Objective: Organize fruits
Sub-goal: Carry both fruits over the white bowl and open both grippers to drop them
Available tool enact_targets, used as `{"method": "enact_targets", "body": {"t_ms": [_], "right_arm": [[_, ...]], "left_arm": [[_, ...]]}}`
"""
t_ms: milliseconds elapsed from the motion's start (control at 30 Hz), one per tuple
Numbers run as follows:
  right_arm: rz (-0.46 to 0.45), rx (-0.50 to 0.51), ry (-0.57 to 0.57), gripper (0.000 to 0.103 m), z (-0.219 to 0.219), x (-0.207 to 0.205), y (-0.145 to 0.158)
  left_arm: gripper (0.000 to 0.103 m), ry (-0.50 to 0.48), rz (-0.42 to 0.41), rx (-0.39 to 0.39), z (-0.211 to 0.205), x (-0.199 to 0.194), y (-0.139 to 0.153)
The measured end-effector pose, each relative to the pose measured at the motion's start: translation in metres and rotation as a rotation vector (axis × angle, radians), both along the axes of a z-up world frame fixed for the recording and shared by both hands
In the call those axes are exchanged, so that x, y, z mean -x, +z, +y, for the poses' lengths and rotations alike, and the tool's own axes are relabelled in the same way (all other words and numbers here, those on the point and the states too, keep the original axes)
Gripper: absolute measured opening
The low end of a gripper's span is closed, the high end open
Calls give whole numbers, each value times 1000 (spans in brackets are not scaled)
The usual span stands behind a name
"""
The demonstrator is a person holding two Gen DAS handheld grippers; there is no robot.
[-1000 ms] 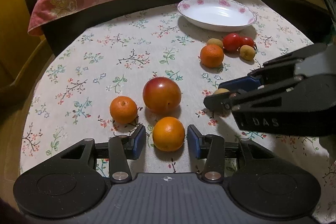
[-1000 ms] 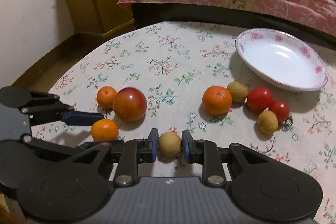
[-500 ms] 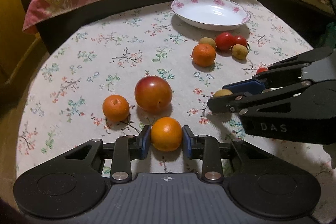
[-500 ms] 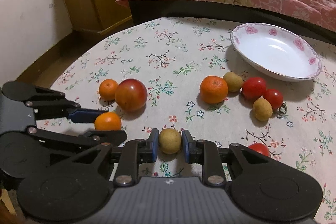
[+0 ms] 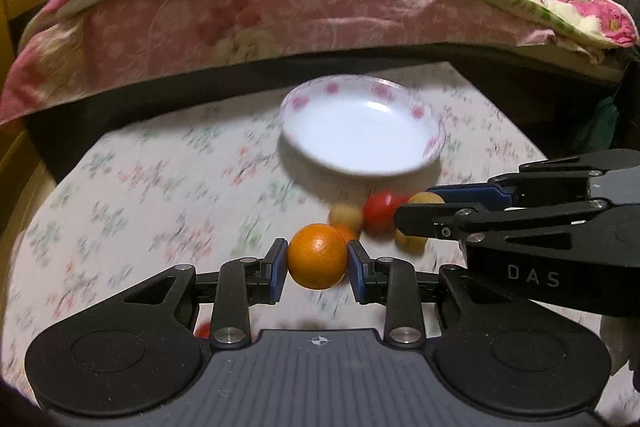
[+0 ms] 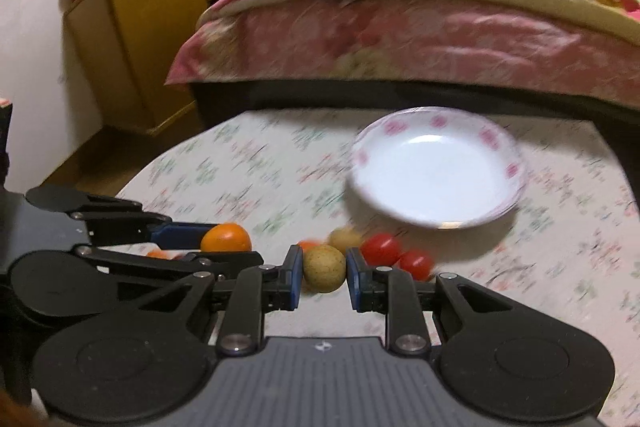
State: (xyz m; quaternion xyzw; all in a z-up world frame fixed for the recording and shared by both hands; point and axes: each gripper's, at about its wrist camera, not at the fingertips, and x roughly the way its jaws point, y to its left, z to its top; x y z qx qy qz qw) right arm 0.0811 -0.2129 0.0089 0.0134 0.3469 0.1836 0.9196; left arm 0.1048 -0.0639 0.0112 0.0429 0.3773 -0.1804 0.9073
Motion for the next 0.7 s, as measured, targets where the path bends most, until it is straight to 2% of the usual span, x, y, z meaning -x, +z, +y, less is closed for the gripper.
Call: {"method": "enact_targets", "body": {"t_ms": [200, 433, 700], "right_arm": [[-30, -4, -64, 21, -24, -31, 3], [-24, -15, -117, 21, -49, -74, -10], [14, -56, -137, 21, -58, -98, -31]], "left_arm": [[39, -25, -35, -10, -26, -37, -1], [39, -41, -40, -16, -48, -79, -10], [39, -43, -36, -47, -53, -97, -23]]}}
